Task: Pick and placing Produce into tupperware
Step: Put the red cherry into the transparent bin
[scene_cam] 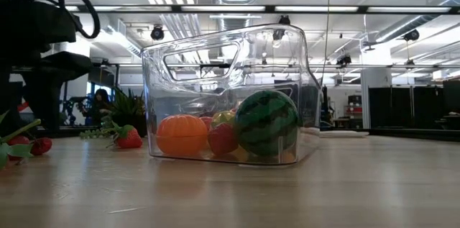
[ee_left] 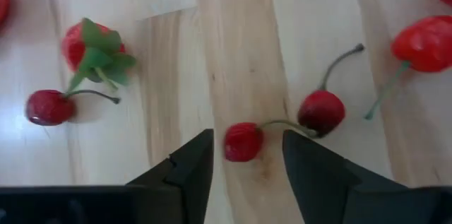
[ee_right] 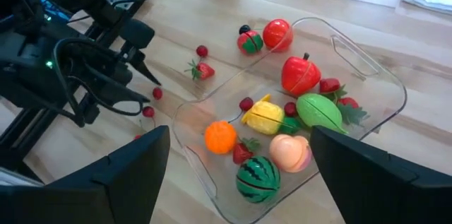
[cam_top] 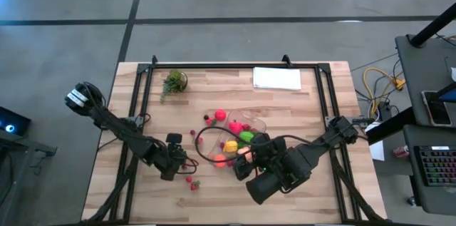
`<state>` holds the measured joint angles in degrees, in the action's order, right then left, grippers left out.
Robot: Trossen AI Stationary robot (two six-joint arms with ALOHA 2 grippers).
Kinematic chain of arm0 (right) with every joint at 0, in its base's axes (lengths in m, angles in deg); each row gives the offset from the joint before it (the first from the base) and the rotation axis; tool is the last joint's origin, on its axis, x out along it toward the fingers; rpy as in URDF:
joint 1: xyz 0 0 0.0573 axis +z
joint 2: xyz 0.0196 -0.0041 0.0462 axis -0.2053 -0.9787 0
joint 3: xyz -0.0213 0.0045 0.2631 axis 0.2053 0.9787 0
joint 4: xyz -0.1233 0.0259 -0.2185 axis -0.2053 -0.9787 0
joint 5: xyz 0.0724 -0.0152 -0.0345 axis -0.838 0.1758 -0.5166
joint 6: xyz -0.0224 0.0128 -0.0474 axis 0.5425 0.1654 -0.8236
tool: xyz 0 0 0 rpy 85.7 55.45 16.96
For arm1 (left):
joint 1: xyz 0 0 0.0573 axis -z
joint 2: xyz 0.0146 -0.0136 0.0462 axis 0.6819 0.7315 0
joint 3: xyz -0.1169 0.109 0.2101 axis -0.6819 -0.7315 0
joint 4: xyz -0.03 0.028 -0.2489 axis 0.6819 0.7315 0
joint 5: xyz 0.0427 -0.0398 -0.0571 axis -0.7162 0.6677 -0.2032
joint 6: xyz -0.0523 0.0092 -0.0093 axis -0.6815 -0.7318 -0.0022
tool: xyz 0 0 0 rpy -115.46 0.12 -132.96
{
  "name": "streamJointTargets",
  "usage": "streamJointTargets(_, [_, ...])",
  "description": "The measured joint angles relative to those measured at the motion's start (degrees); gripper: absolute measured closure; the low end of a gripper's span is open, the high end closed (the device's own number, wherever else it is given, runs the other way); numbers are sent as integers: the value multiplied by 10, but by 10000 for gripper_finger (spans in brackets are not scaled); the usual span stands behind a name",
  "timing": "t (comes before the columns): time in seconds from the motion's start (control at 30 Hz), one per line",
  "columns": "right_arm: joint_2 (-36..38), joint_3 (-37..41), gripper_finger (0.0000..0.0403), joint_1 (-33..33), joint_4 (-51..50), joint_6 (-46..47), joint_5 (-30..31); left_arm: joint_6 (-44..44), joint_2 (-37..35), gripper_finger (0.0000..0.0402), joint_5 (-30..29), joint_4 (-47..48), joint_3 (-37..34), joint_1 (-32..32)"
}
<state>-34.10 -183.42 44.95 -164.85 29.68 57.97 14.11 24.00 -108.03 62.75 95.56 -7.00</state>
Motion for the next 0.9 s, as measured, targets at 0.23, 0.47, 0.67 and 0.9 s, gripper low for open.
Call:
streamJointTargets(0.23, [1, 0, 69, 0, 0, -7, 0, 24, 0, 274, 2, -13, -10, 0])
streamJointTargets(0.47, [1, 0, 69, 0, 0, -11, 0, 31, 0, 294, 9, -41, -28, 0])
streamJointTargets(0.67, [1, 0, 69, -1, 0, -13, 0, 31, 0, 313, 9, -42, -28, 0])
streamJointTargets(0.9, [1, 0, 69, -1, 0, -11, 0, 55, 0, 340, 8, -44, -28, -1])
